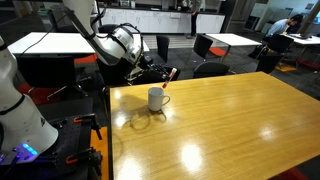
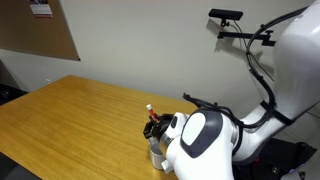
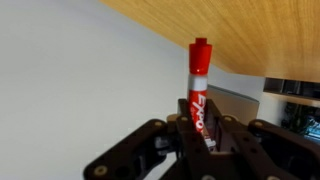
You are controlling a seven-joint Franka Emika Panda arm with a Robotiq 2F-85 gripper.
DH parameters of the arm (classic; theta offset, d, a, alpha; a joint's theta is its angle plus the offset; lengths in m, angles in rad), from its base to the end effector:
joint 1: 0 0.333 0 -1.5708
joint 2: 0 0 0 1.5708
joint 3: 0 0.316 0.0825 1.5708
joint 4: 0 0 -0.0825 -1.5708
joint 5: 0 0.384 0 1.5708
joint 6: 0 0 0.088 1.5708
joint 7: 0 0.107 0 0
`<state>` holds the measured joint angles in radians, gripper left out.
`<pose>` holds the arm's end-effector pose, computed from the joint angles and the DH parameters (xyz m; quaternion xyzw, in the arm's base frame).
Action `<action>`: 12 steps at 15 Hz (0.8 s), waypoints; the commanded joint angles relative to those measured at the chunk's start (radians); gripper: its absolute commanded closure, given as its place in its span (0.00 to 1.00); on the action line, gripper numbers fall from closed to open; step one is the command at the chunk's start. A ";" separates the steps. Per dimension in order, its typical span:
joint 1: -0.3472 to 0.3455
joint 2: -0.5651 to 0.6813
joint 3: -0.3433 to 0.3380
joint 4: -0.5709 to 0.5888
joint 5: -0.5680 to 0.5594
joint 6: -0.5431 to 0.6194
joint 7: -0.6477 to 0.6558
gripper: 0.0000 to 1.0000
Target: Put the marker in the white mug cup
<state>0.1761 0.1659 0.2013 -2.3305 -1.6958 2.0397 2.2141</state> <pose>0.4964 0.1378 0.2765 0.7806 -0.2275 0.5051 0.2896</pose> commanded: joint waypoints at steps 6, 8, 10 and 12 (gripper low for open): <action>0.041 0.009 0.036 -0.028 0.060 -0.083 0.046 0.95; 0.041 0.021 0.034 -0.024 0.053 -0.072 0.050 0.95; 0.038 0.040 0.032 -0.017 0.052 -0.059 0.049 0.95; 0.034 0.059 0.030 -0.012 0.050 -0.048 0.052 0.95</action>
<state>0.2134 0.2008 0.2288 -2.3514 -1.6506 1.9913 2.2374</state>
